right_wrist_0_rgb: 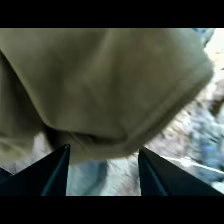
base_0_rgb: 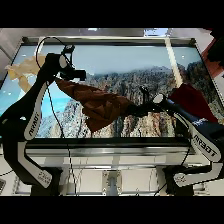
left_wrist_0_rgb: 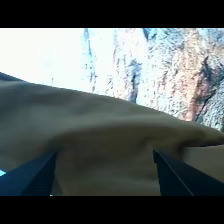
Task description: Fold the shirts.
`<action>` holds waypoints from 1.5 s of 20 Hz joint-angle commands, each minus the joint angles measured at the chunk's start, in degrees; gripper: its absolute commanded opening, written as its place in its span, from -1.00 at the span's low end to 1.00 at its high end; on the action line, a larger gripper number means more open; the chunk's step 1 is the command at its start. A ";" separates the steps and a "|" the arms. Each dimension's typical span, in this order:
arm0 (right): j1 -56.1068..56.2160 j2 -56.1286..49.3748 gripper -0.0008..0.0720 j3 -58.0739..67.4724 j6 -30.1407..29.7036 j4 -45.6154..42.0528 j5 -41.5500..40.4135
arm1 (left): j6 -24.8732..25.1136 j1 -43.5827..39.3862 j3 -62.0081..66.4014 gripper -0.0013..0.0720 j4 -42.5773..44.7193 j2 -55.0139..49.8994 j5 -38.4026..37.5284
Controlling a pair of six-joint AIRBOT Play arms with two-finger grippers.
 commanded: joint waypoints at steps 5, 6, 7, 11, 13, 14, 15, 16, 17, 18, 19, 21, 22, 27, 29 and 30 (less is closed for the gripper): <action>0.55 -1.01 -0.86 -0.33 -0.02 11.93 -7.96 | -0.02 1.33 0.02 0.97 0.98 -0.98 -0.52; 0.50 -0.98 -0.87 -0.33 -1.99 13.18 -7.82 | -0.11 1.46 0.00 0.97 1.86 -1.60 -1.14; 0.39 -0.87 -0.87 -0.33 -3.82 14.47 -7.76 | -0.90 1.79 0.00 0.95 2.89 -2.40 -1.92; -1.53 1.11 -0.87 1.42 -5.62 14.97 -4.33 | -10.69 6.93 0.00 0.95 3.43 -5.77 -2.36; -2.51 2.14 -0.87 3.13 -8.41 14.36 -0.68 | -14.25 10.99 0.00 0.95 3.45 -6.62 -1.25; -2.67 2.21 -0.87 3.93 -8.57 14.16 0.96 | -15.54 13.05 0.00 0.95 3.45 -6.73 -0.48; -2.67 2.21 -0.87 4.48 -8.57 14.16 1.68 | -16.37 15.17 0.02 0.95 3.37 -6.73 0.44; -2.54 2.21 -0.87 4.68 -8.57 14.27 1.64 | -16.39 16.98 0.02 0.95 2.47 -6.73 1.29; -2.47 2.21 -0.87 4.68 -8.57 14.25 1.42 | -15.32 18.73 0.02 0.95 -0.20 -6.97 1.75; -2.43 2.21 -0.87 4.66 -8.68 14.08 1.33 | -12.46 20.13 0.00 0.95 -3.80 -7.43 1.70; -2.43 2.21 -0.87 4.66 -9.07 14.08 1.25 | -8.76 21.42 0.02 0.95 -8.94 -8.26 1.55; -2.43 2.21 -0.87 4.66 -9.57 14.10 1.18 | -1.62 23.08 0.02 0.95 -20.35 -10.23 0.81; -2.43 2.21 -0.87 4.66 -9.55 14.21 1.18 | 0.00 23.26 0.02 0.95 -23.56 -11.06 0.81; -2.43 2.21 -0.87 4.68 -9.57 15.50 1.18 | 0.24 22.40 0.04 0.69 -26.01 -12.50 3.08; -2.43 2.21 -0.87 4.68 -9.64 15.85 1.14 | 2.21 22.27 0.13 -0.32 -28.35 -12.50 3.63; -2.43 2.21 -0.87 4.68 -9.97 15.85 1.14 | 4.57 22.27 0.20 -0.88 -31.32 -12.50 3.78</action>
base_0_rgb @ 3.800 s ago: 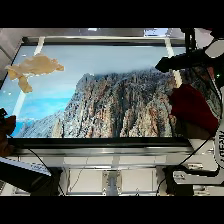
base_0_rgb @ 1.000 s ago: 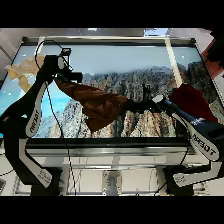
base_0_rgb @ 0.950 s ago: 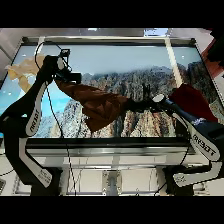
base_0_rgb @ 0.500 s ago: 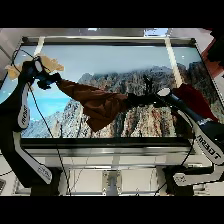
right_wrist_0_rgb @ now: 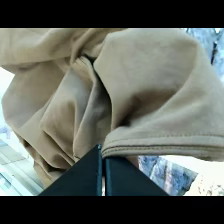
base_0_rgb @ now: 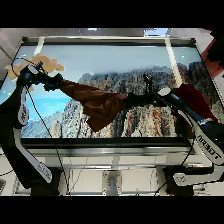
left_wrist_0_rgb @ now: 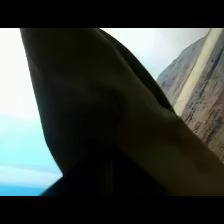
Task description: Fold the shirts.
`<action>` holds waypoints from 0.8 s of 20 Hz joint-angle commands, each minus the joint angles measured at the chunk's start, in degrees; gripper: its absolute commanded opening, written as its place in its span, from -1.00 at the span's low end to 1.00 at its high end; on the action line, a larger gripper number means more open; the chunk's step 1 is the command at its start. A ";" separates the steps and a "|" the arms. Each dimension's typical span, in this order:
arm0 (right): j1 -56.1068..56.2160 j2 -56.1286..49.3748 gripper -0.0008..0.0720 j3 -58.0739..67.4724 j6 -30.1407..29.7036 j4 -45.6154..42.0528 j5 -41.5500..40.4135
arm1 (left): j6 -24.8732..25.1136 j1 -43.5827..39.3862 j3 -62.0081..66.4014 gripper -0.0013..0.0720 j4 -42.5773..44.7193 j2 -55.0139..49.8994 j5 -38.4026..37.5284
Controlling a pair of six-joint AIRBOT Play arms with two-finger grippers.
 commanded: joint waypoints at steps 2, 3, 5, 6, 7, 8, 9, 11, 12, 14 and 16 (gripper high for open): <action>-0.22 0.57 -0.87 0.07 -3.56 1.70 -0.48 | 8.59 0.00 0.68 -0.93 -14.01 -0.28 0.59; -0.66 1.62 -0.88 0.13 -4.48 2.10 -1.16 | 9.99 0.07 1.90 -0.93 -17.66 -0.09 -0.04; -2.47 5.03 -0.88 1.49 -4.68 1.46 -0.81 | 13.00 0.07 6.10 -0.93 -19.63 1.86 -2.05; -4.15 7.69 -0.88 2.73 -4.72 0.92 0.11 | 14.53 0.11 8.96 -0.93 -19.56 3.69 -3.61; -6.03 10.78 -0.88 4.24 -4.72 -0.17 1.25 | 15.72 0.24 11.72 -0.93 -19.19 5.86 -5.79; -7.85 13.86 -0.88 5.84 -4.68 -1.09 2.75 | 16.83 0.39 13.99 -0.93 -18.75 8.55 -8.13; -9.68 17.09 -0.88 7.45 -4.66 -1.64 4.22 | 18.10 0.72 15.08 -0.93 -18.64 12.24 -10.01; -13.16 24.52 -0.88 10.84 -4.37 -1.90 6.97 | 19.30 1.18 15.06 -0.93 -17.29 20.55 -12.55; -14.64 28.04 -0.88 12.46 -4.13 -2.08 7.82 | 19.30 1.36 15.06 -0.93 -15.17 25.00 -14.03; -17.16 34.82 -0.88 15.93 -2.19 -4.31 8.59 | 19.32 1.42 15.04 -0.93 -11.61 33.16 -17.20; -19.58 39.93 -0.88 19.80 -0.17 -7.65 8.76 | 19.30 1.42 15.04 -0.93 -8.35 41.55 -19.34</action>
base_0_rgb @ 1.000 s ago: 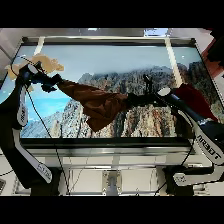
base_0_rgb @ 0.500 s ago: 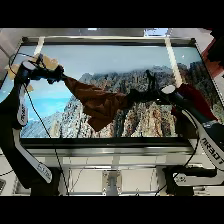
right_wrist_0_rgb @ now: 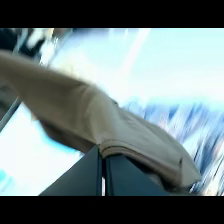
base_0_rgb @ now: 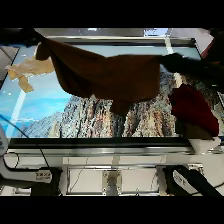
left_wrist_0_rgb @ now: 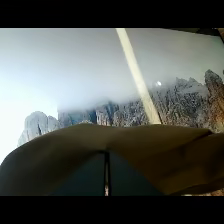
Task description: Fold the shirts.
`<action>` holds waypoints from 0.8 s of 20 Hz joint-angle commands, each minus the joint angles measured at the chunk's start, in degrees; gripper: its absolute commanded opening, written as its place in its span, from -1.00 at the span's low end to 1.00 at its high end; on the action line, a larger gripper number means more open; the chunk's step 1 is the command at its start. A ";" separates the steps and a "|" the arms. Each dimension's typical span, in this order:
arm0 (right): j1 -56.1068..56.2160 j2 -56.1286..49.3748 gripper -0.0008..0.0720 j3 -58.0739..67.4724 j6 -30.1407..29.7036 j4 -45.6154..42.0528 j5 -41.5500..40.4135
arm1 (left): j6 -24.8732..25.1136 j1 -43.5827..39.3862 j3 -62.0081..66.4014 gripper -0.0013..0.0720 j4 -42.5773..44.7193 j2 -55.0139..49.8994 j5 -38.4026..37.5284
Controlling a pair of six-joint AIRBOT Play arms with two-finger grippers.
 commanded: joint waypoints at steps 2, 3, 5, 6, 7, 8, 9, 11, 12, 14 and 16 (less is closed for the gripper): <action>-5.64 10.67 -0.88 8.37 2.99 -5.22 2.49 | 0.81 0.15 0.48 -0.93 4.81 17.11 -5.60; -6.27 11.39 -0.88 10.12 2.99 -5.16 3.52 | 0.83 0.13 0.48 -0.93 4.76 19.76 -6.34; -6.27 11.61 -0.88 13.55 2.97 -5.18 5.62 | 0.83 0.13 0.48 -0.93 6.25 24.09 -6.47; -6.27 11.61 -0.88 14.80 2.97 -5.16 5.62 | 0.83 0.13 0.48 -0.93 8.39 25.46 -6.36; -6.27 11.61 -0.88 15.58 2.97 -5.22 5.46 | 0.81 0.13 0.48 -0.93 11.17 26.14 -6.36; -6.27 11.52 -0.88 15.80 2.97 -5.42 4.79 | 0.79 0.13 0.33 -0.94 15.26 26.16 -6.32; -6.27 10.84 -0.88 15.74 2.99 -6.10 5.05 | 0.68 0.13 -1.20 -0.94 18.64 25.81 -5.40; -6.25 7.37 -0.88 14.93 5.44 -7.76 9.38 | 0.57 0.13 -6.49 -0.94 21.86 23.89 -3.93; -6.21 4.72 -0.88 13.44 5.99 -7.74 11.89 | 0.57 0.09 -9.75 -0.93 21.70 21.79 -3.28; -4.92 -1.29 -0.88 8.94 5.97 -7.93 14.19 | 0.66 -0.96 -15.61 -0.94 21.35 16.06 -1.05; -2.19 -8.35 -0.88 3.91 5.49 -8.92 12.85 | 0.72 -3.26 -19.28 -0.94 21.92 8.41 3.52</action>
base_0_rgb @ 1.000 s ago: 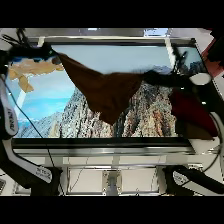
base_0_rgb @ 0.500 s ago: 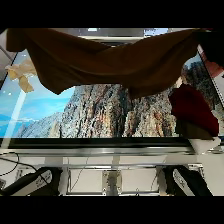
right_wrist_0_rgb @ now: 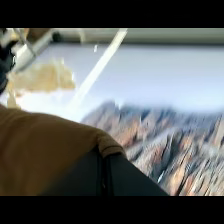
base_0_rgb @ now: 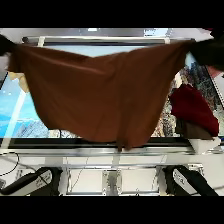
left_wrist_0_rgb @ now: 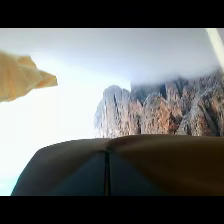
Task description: Fold the shirts.
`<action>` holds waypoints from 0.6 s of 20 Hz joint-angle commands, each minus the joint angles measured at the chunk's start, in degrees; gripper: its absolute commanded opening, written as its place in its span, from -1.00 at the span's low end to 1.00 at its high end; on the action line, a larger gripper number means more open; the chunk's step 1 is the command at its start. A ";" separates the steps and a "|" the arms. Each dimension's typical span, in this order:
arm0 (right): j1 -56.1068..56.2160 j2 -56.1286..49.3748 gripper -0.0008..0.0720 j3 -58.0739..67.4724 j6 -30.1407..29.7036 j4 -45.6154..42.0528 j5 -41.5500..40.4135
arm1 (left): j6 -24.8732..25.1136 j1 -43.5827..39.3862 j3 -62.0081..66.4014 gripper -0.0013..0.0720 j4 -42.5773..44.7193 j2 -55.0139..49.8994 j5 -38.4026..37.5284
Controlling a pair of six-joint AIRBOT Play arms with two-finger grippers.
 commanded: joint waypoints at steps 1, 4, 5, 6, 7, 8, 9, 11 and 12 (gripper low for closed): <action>3.87 -11.58 -0.88 -7.04 0.28 -3.13 -0.76 | 0.15 -3.21 -6.27 -0.93 1.95 -11.87 7.56; 7.21 -23.28 -0.88 -10.58 0.33 -6.08 -13.35 | -0.72 -6.93 -6.19 -0.93 1.97 -24.72 15.61; 7.93 -26.73 -0.87 -10.62 0.37 -5.95 -17.90 | -1.88 -7.74 -6.19 -0.91 1.97 -27.91 18.80; 8.41 -29.68 -0.87 -10.62 0.57 -5.31 -22.73 | -5.01 -8.09 -6.19 -0.72 1.95 -30.14 22.29; 8.68 -31.71 -0.86 -10.62 0.57 -4.13 -27.23 | -8.15 -8.11 -6.19 -0.07 1.88 -31.23 25.94; 8.68 -32.81 -0.80 -10.62 0.57 -2.56 -30.80 | -11.17 -7.96 -6.16 0.62 2.05 -31.47 29.64; 8.48 -33.07 -0.42 -10.60 0.59 -1.36 -33.86 | -12.76 -7.56 -5.16 0.84 2.21 -31.39 31.82; 6.80 -32.22 0.29 -9.86 0.59 -0.72 -34.75 | -12.24 -6.01 0.76 0.84 3.04 -31.36 28.02; 5.29 -31.52 0.29 -8.92 0.57 -1.05 -32.13 | -12.26 -4.74 5.38 0.83 5.03 -31.34 23.54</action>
